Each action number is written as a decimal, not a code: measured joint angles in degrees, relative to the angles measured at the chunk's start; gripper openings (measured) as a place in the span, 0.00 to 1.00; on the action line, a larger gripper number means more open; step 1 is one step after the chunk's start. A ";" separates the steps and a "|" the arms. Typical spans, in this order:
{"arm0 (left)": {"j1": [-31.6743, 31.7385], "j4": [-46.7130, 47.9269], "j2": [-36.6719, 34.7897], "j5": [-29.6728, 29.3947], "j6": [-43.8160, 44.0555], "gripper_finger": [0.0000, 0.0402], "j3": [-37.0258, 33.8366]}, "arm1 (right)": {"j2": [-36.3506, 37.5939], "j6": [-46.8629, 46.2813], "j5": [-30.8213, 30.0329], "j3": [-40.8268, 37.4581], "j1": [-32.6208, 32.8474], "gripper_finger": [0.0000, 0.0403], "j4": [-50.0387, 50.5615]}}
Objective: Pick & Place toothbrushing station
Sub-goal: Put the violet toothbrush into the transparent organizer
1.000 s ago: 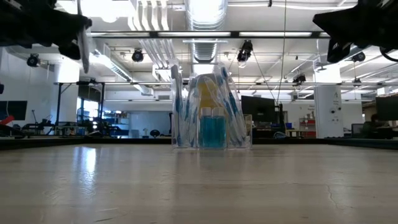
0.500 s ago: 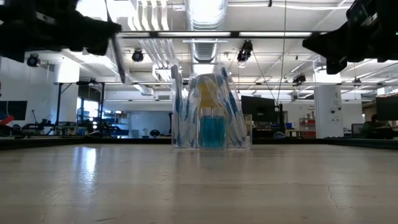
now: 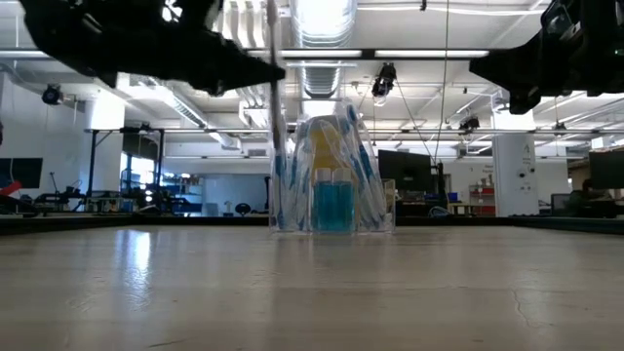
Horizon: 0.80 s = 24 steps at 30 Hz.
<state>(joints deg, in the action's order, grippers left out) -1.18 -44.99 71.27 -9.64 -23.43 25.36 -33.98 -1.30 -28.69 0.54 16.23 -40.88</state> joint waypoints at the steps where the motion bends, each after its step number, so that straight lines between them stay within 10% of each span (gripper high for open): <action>1: 0.53 -0.81 1.72 -0.67 -0.03 0.05 1.21 | 0.00 0.00 0.02 0.00 0.02 0.02 0.00; 24: 11.87 -15.33 25.83 -0.59 15.02 0.05 5.37 | -0.28 0.44 0.04 0.00 0.02 0.02 0.35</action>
<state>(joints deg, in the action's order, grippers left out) 10.69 -60.32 97.11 -10.23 -8.41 30.72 -34.26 -0.86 -28.64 0.54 16.25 -40.54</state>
